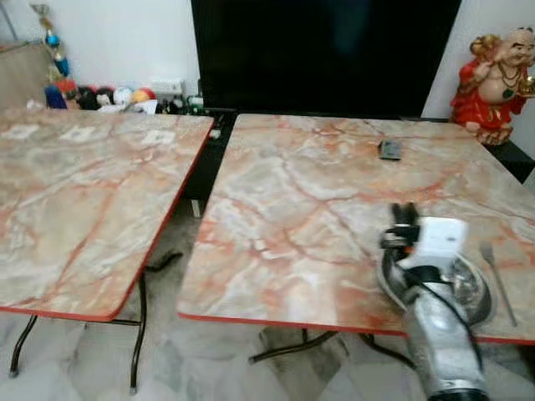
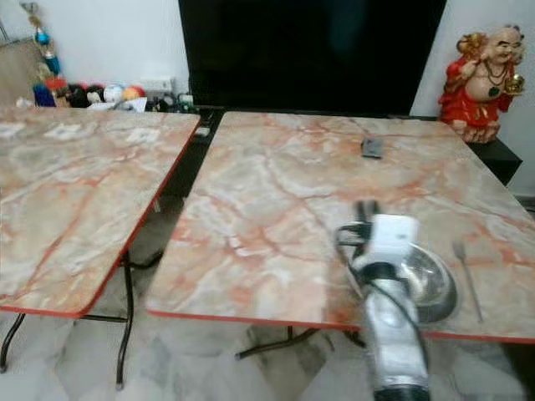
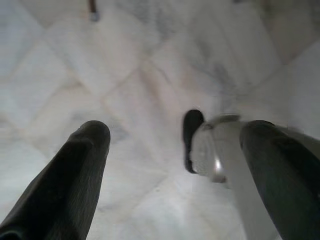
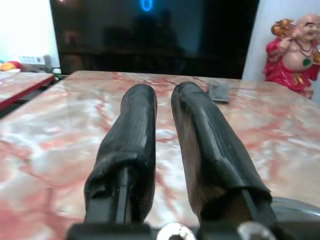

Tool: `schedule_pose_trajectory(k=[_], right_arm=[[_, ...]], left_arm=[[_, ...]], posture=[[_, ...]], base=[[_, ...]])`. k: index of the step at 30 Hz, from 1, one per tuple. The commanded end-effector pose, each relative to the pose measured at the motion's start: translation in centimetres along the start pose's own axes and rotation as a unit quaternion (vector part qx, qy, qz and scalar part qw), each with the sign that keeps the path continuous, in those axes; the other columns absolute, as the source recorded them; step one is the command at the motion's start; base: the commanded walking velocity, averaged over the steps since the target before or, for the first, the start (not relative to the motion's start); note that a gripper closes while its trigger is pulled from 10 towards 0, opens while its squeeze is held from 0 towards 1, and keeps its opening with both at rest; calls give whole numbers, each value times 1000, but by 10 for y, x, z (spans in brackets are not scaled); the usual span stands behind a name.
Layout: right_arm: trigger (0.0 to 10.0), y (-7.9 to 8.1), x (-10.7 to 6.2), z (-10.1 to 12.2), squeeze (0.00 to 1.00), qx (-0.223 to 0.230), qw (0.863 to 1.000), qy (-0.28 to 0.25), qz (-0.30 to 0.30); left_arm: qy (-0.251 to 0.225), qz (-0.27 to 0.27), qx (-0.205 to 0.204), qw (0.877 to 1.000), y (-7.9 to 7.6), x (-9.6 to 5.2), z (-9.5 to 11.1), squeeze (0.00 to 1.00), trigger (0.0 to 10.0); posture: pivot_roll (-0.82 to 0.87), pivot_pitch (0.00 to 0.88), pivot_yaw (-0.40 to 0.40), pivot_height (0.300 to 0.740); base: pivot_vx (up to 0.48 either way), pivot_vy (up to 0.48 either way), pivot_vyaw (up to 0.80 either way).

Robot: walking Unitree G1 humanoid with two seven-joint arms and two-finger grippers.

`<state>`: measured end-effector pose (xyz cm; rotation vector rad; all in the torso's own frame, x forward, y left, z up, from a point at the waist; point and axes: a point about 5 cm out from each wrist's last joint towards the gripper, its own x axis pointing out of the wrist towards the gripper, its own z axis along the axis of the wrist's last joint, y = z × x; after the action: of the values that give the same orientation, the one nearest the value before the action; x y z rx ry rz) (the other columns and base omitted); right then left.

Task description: Setting the table

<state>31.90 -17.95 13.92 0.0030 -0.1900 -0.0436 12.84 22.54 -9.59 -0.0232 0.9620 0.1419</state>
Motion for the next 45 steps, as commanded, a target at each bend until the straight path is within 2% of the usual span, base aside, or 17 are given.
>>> schedule_pose_trajectory(k=[1, 15, 45], right_arm=[[10000, -10, 0, 5, 0, -7, 1000, -11, -12], [10000, 1, -3, 1, 0, -6, 1000, -2, 5], [10000, 9, -5, -3, 0, -4, 1000, 7, 11]], left_arm=[[3, -10, 1, 1000, -7, 0, -1, 0, 10000], [7, -12, 2, 1000, -6, -1, -5, 0, 10000], [7, -12, -1, 1000, -5, -2, -7, 0, 10000]], posture=[[-43, 0, -2, 740], [-38, 0, 0, 740], [-21, 0, -4, 740]], base=[[0, 480, 0], [0, 480, 0], [0, 480, 0]])
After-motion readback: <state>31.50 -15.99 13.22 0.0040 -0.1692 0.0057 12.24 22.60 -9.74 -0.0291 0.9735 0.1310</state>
